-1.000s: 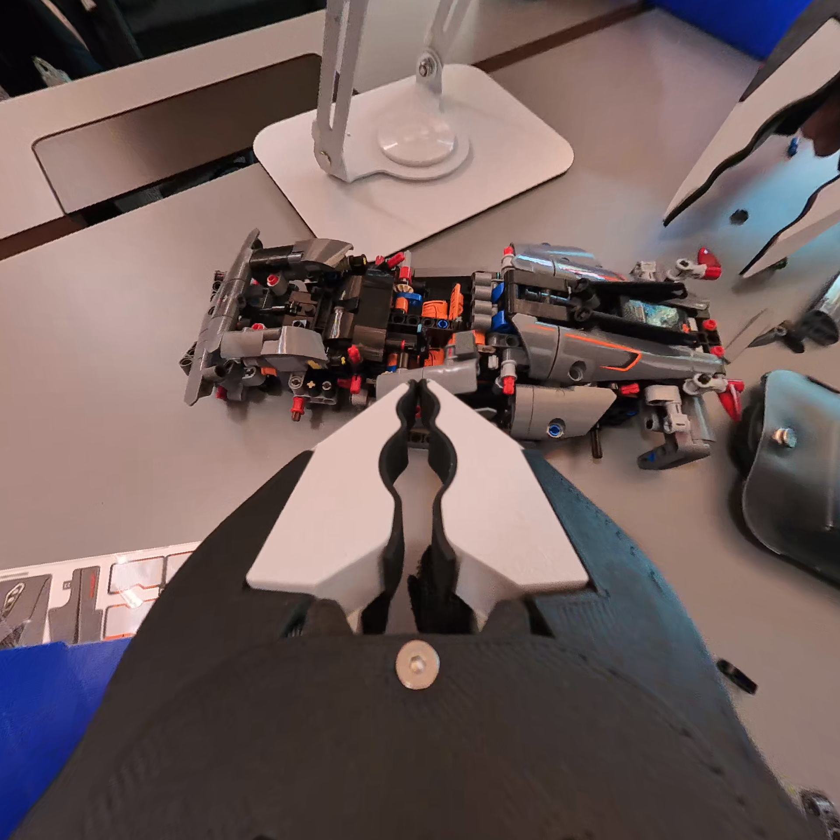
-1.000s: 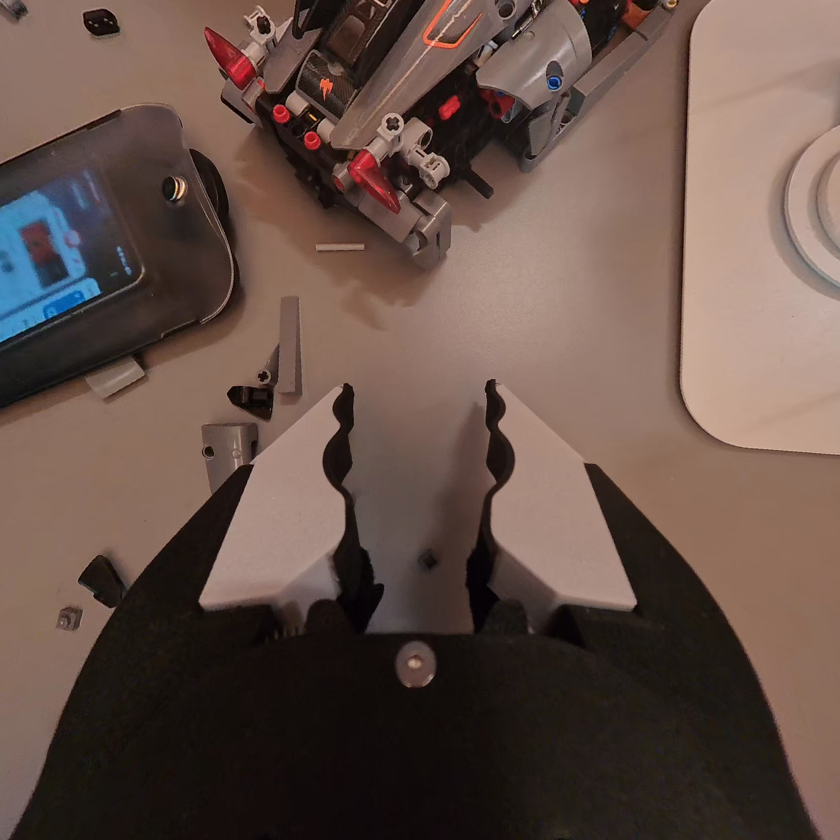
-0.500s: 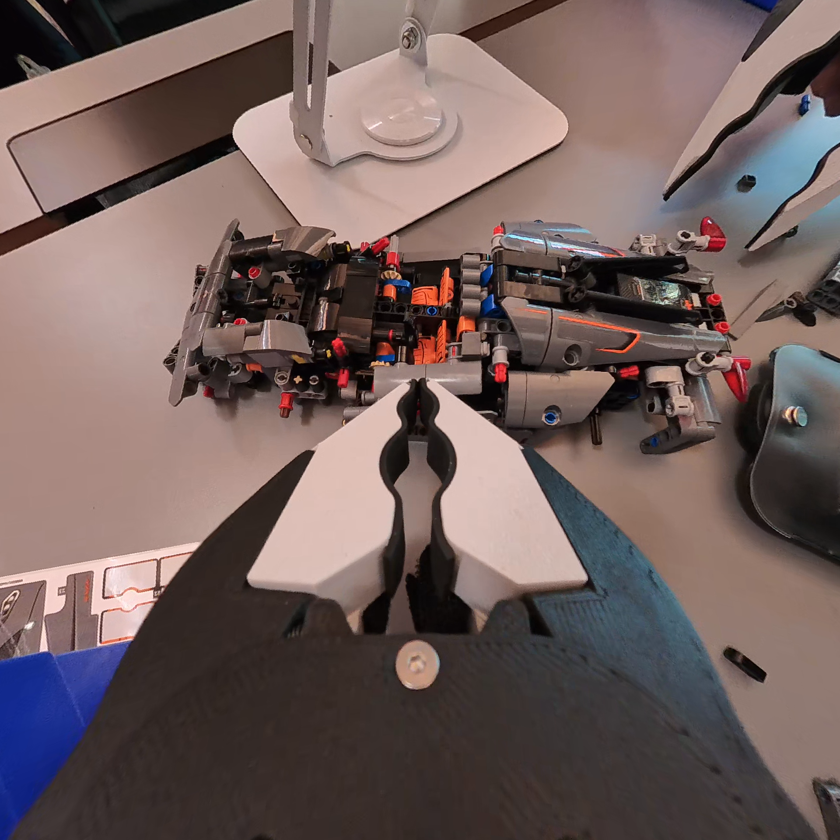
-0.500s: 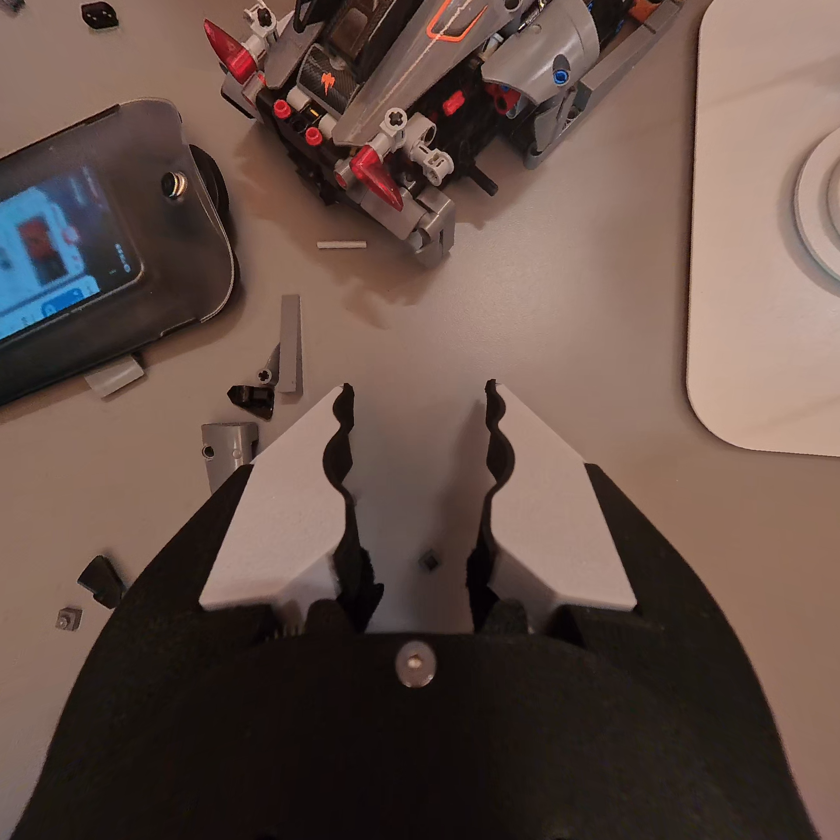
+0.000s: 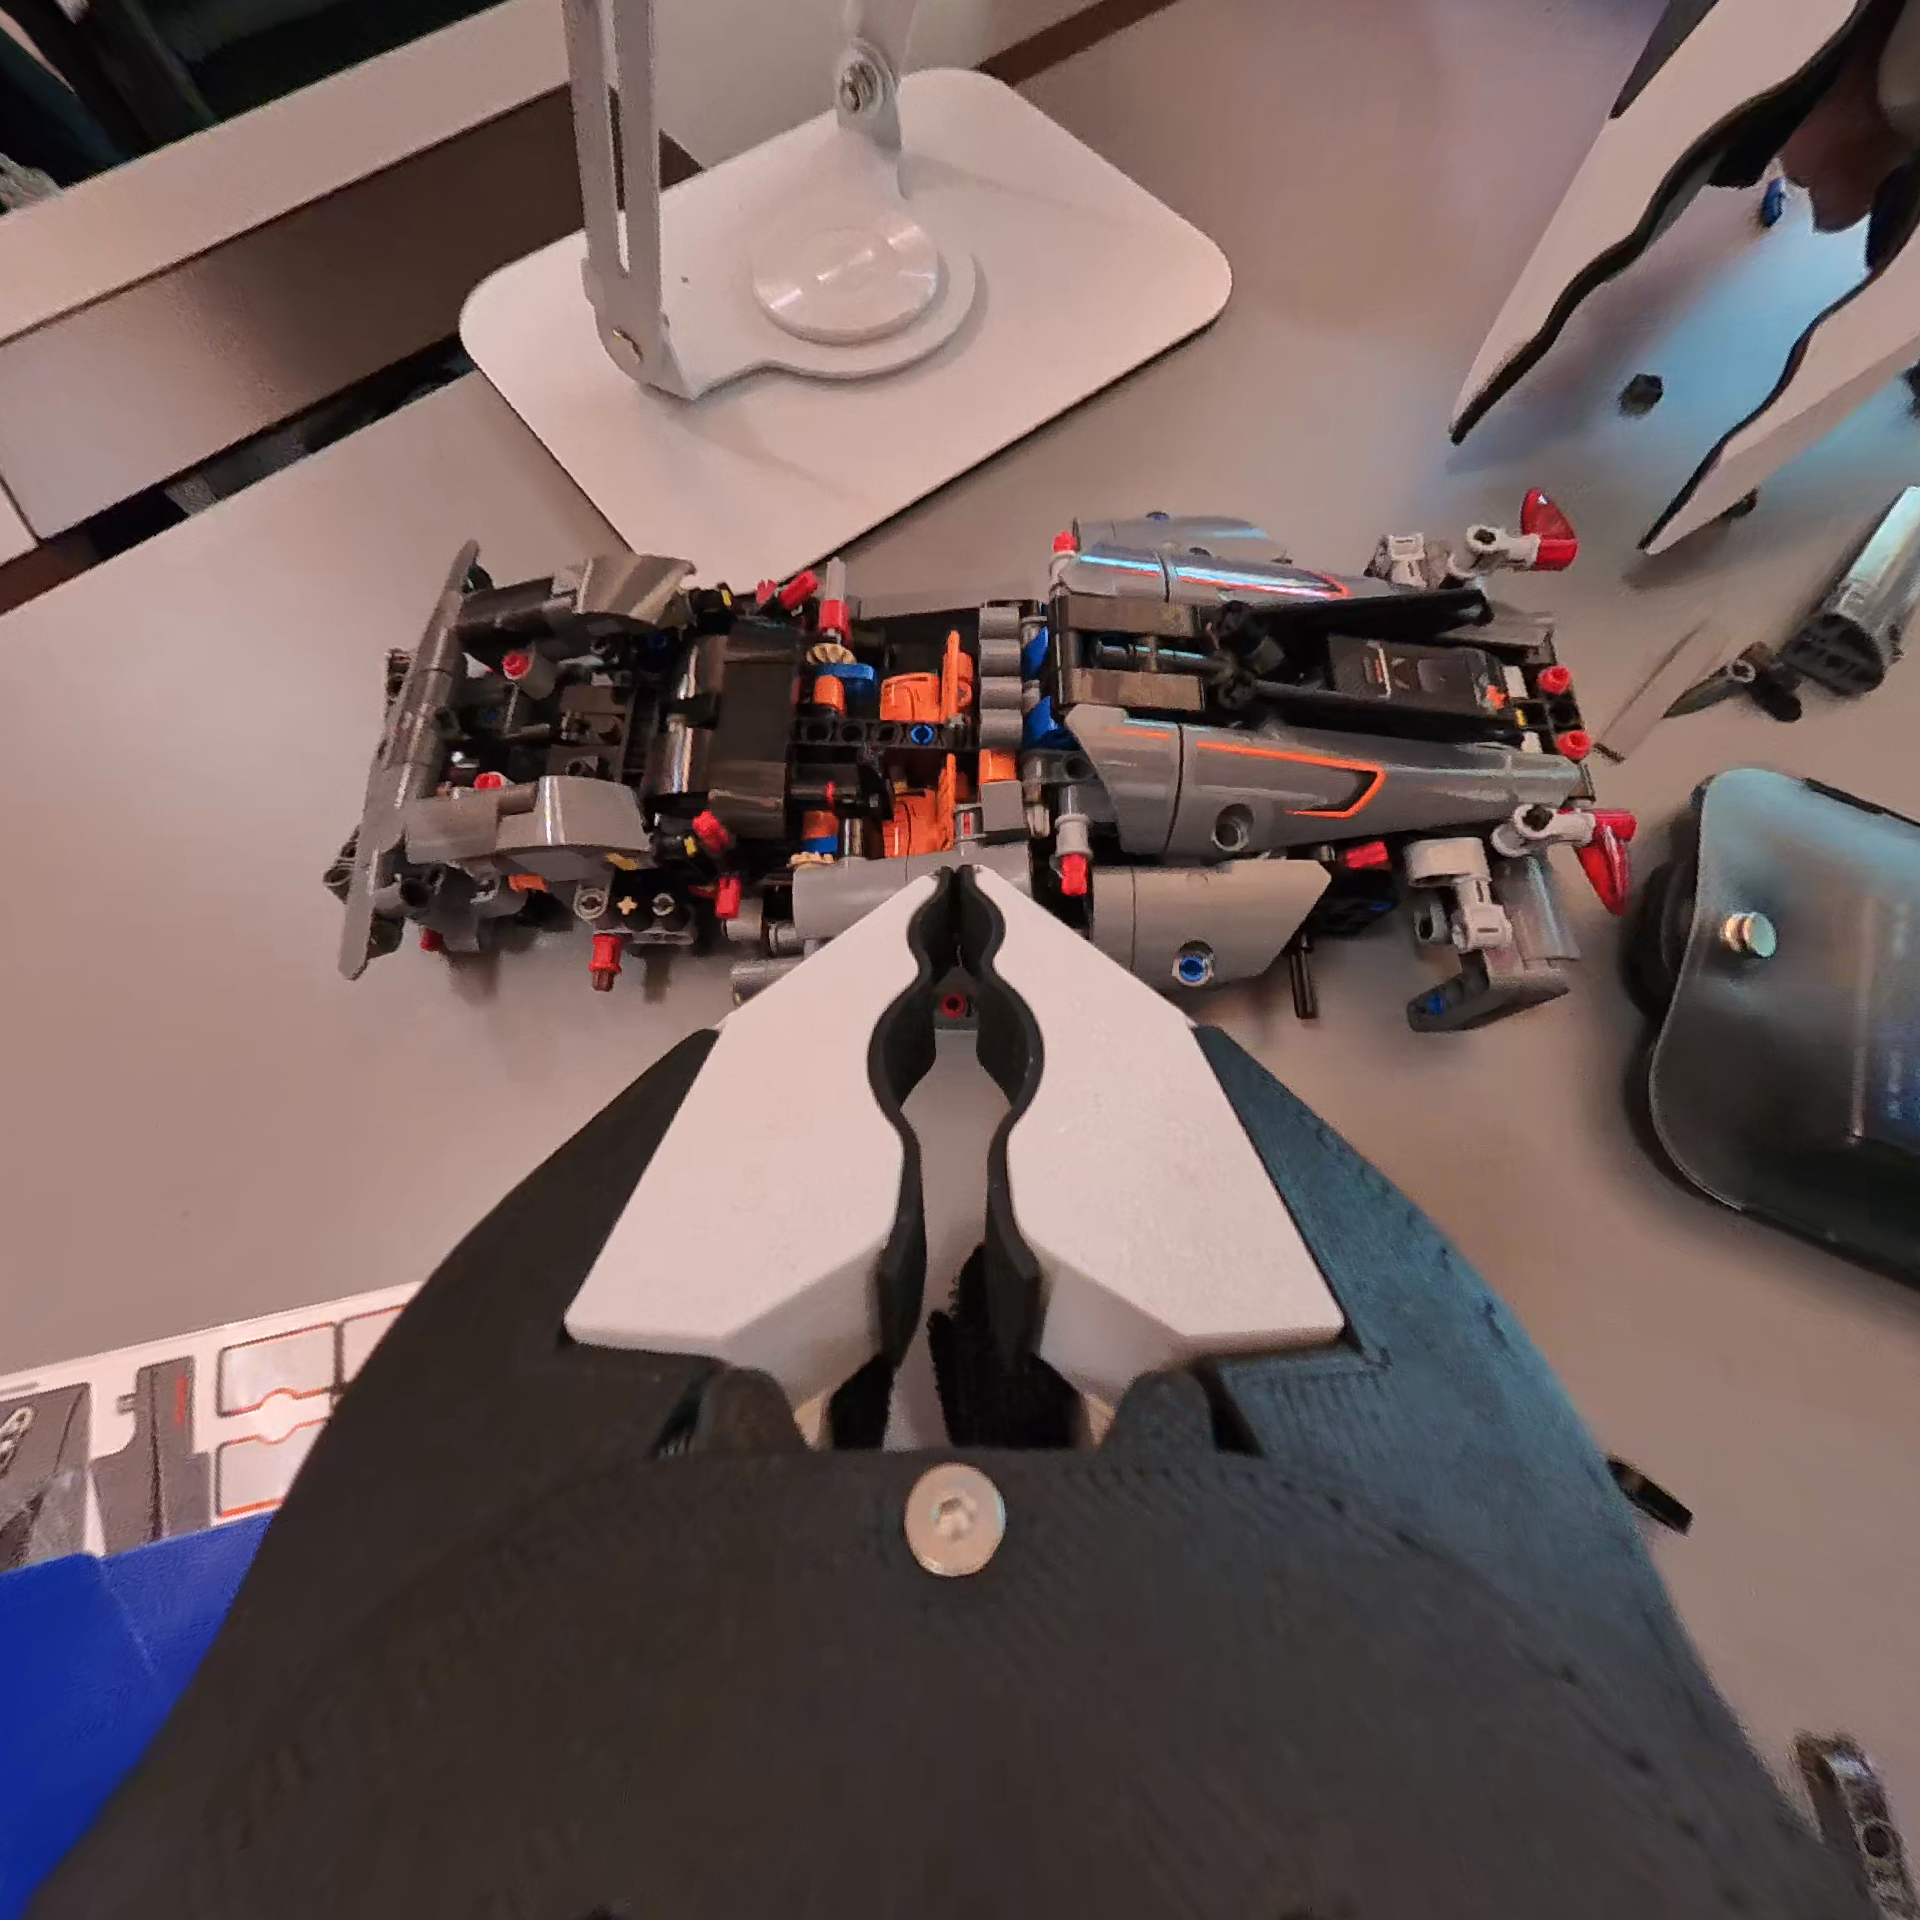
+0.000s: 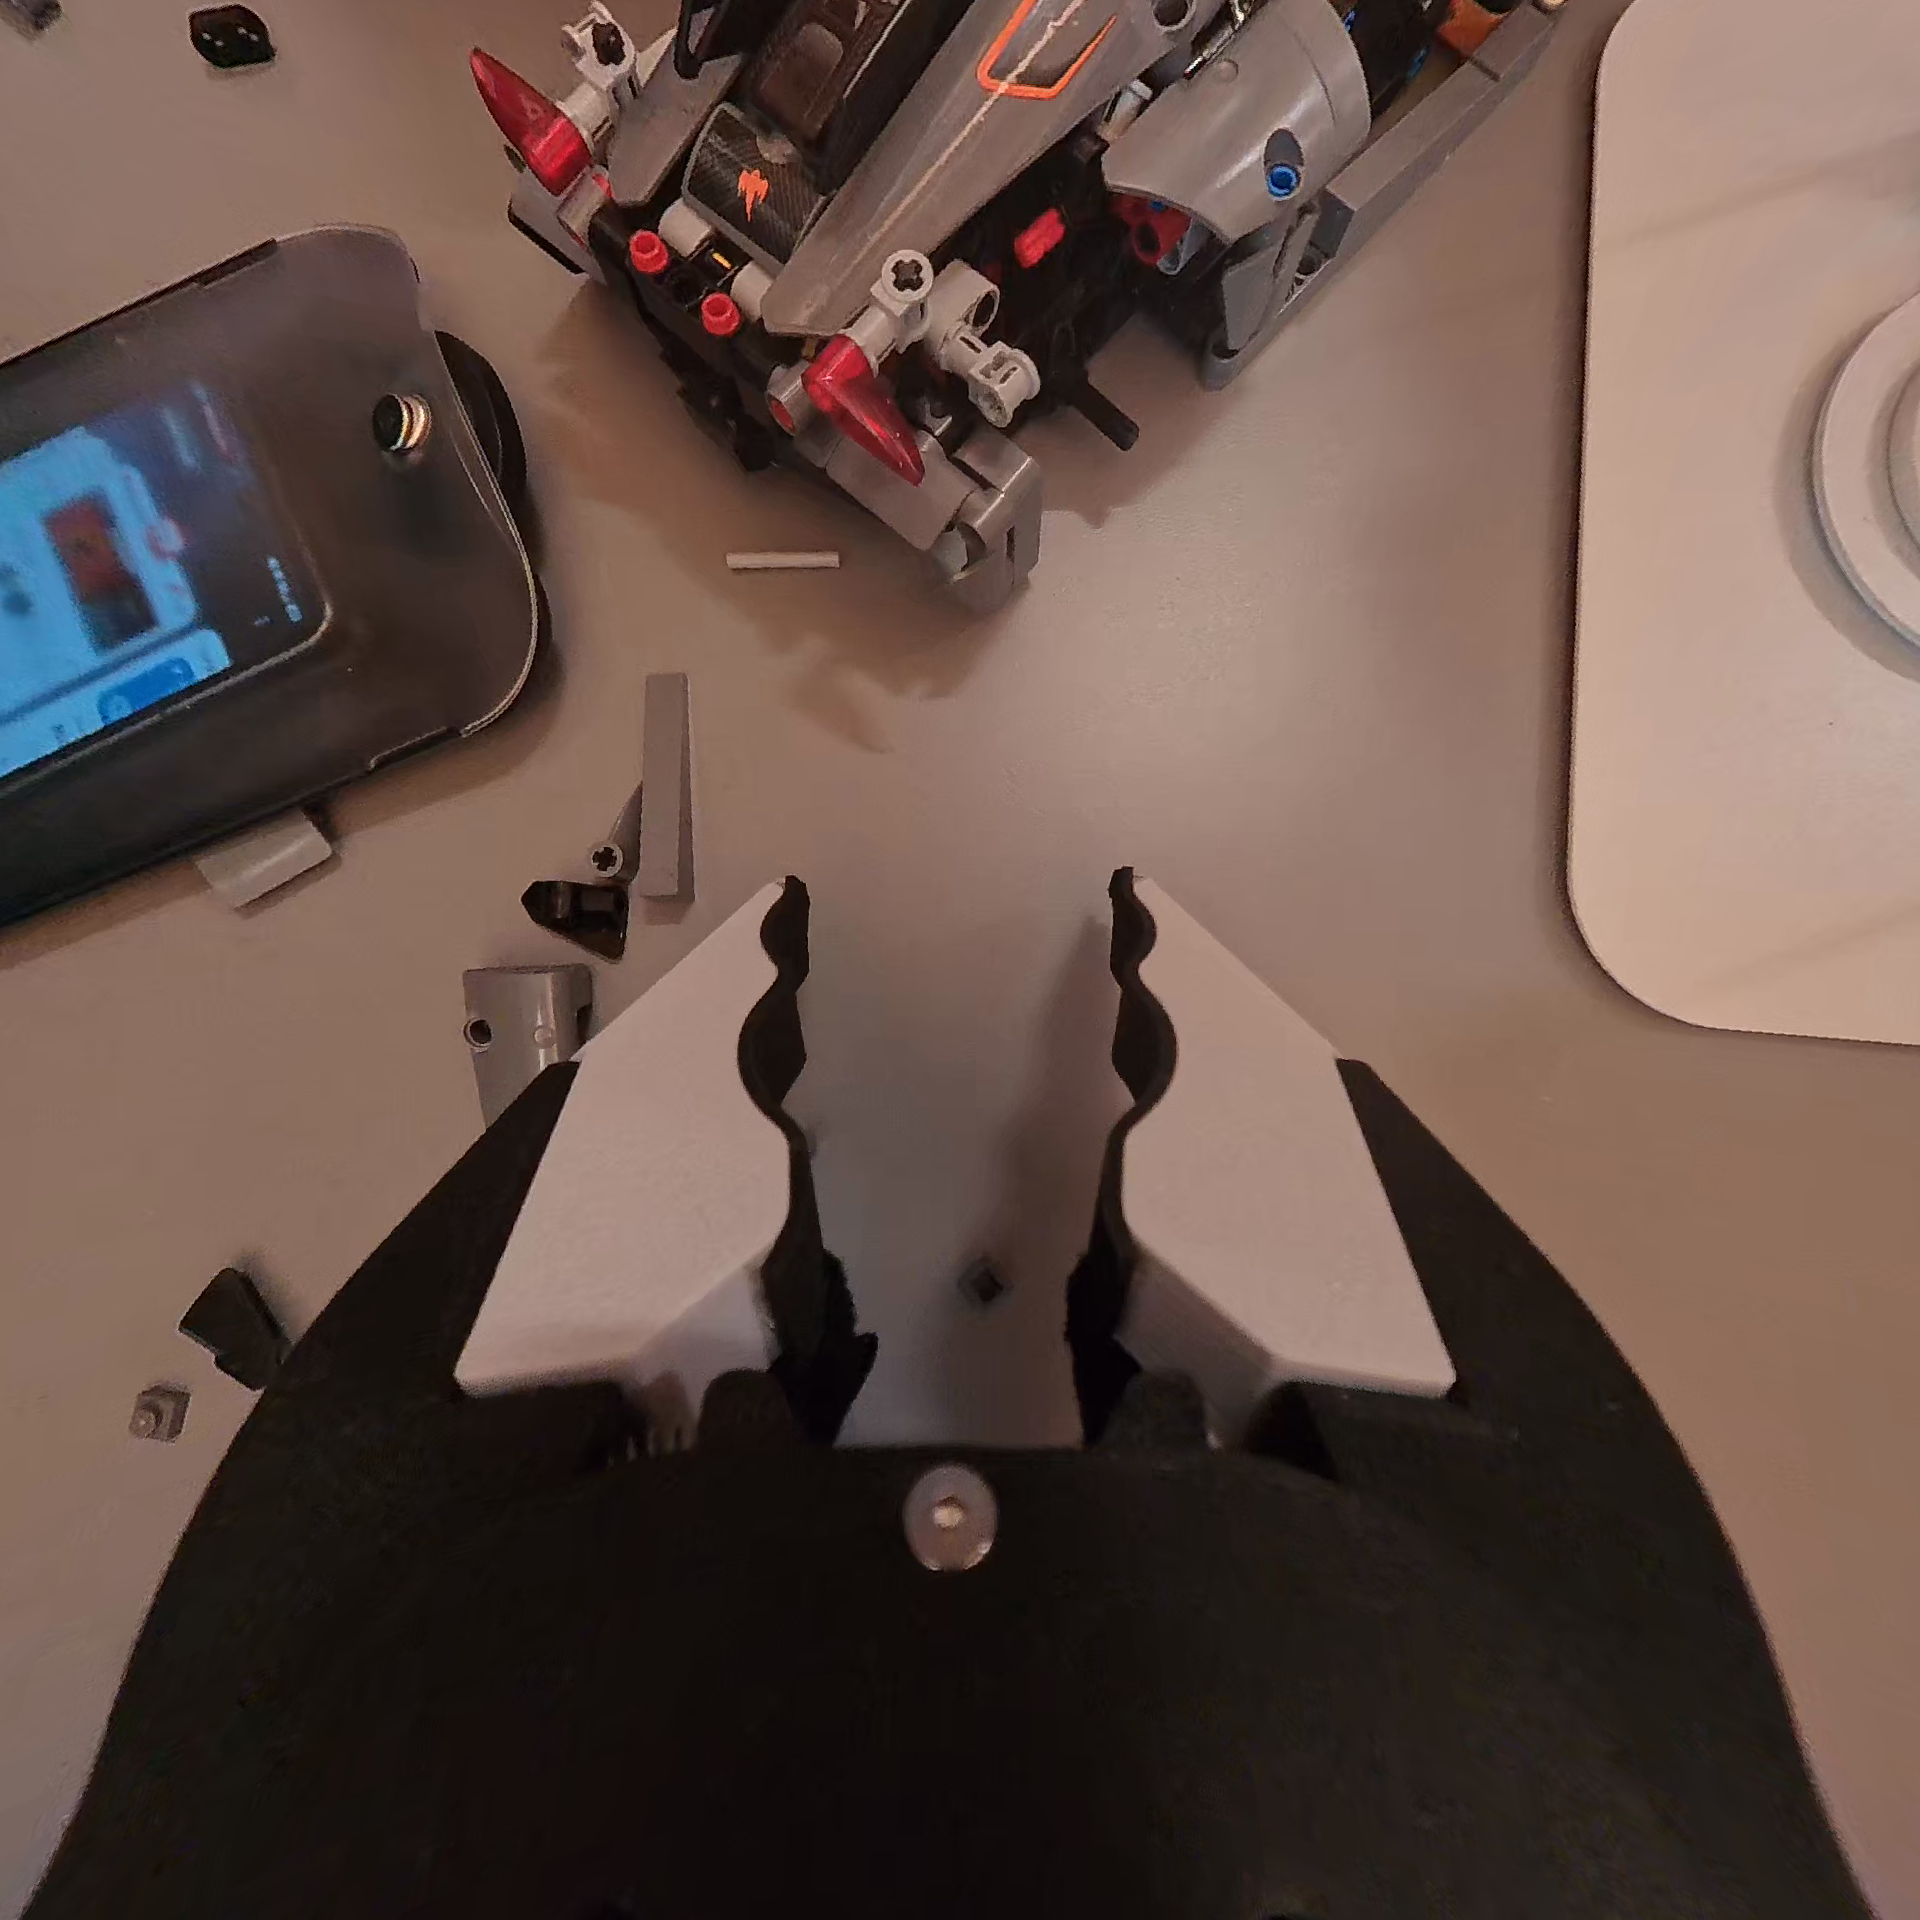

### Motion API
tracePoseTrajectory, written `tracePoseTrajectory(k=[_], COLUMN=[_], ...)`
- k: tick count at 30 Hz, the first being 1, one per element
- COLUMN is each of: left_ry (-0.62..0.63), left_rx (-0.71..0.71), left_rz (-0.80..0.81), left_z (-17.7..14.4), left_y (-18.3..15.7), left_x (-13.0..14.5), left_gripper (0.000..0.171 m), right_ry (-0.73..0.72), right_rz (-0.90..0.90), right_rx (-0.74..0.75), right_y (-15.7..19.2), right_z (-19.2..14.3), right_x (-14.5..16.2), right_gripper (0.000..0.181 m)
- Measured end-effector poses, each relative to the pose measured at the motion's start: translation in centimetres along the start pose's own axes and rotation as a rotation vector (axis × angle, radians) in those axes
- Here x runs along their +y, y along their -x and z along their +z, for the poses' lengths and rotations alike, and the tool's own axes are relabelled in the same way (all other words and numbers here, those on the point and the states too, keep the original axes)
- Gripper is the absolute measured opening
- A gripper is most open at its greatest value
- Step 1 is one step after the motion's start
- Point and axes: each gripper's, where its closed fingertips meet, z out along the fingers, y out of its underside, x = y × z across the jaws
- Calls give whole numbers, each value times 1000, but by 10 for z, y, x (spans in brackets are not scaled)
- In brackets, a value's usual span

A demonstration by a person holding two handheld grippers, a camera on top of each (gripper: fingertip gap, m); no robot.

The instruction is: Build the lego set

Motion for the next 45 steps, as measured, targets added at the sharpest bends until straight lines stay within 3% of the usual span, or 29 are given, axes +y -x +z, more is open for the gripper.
tracePoseTrajectory(k=[11, 19, 25, 28, 38, 45], left_ry=[24, 107, -5, 65, 118, 20], left_rx=[-18, -56, -24, -15, -32, 0], left_rz=[9, 58, 64, 107, 88, 18], left_z=[-2, -2, -6, 8, 15, 0], left_y=[2, 8, 2, -2, 1, 2], left_x=[3, 11, -23, -18, -5, -13], left_gripper=[0, 0, 0, 0, 0, 0], right_ry=[0, 0, 3, 4, 4, 1], right_rz=[-2, -2, -2, -3, -3, -1], right_rx=[0, 0, -1, -2, -2, 0], right_y=[0, 1, 1, 1, 1, 0], right_z=[0, 0, 1, 1, 1, 0], right_x=[0, 0, 0, 0, 0, 0], right_gripper=[57, 57, 57, 57, 57, 57])
